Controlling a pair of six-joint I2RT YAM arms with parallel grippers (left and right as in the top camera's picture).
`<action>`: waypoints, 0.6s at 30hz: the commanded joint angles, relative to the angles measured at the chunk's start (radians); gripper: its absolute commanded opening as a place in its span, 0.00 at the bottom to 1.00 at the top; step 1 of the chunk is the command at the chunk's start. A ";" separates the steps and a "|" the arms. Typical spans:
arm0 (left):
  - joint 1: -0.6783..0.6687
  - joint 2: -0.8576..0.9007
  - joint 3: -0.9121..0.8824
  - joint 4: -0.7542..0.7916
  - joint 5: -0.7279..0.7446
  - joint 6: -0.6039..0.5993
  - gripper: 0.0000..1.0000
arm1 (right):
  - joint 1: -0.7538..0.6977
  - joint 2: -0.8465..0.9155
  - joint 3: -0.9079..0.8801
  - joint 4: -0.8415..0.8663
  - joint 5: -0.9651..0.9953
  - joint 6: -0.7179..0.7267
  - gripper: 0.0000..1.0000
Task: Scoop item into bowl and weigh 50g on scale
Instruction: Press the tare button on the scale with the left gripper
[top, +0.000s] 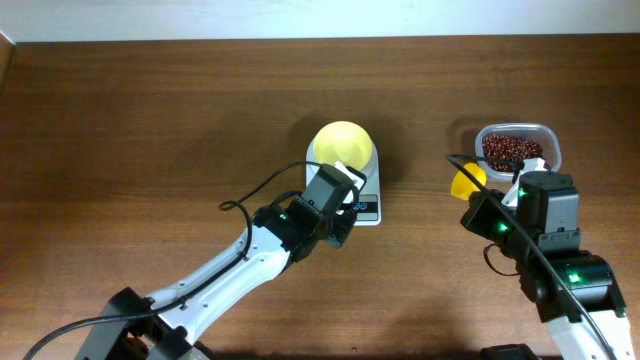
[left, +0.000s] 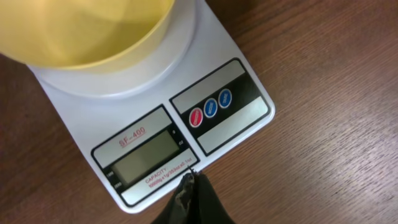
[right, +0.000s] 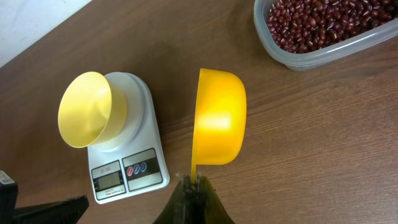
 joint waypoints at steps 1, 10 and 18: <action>-0.003 0.005 0.016 -0.002 -0.006 0.014 0.00 | -0.007 -0.001 0.019 0.000 -0.002 0.008 0.04; -0.071 0.035 0.016 0.035 -0.013 0.096 0.00 | -0.007 0.045 0.019 0.000 -0.002 0.008 0.04; -0.070 0.125 0.016 0.075 -0.015 0.153 0.00 | -0.007 0.045 0.019 0.000 -0.001 0.007 0.04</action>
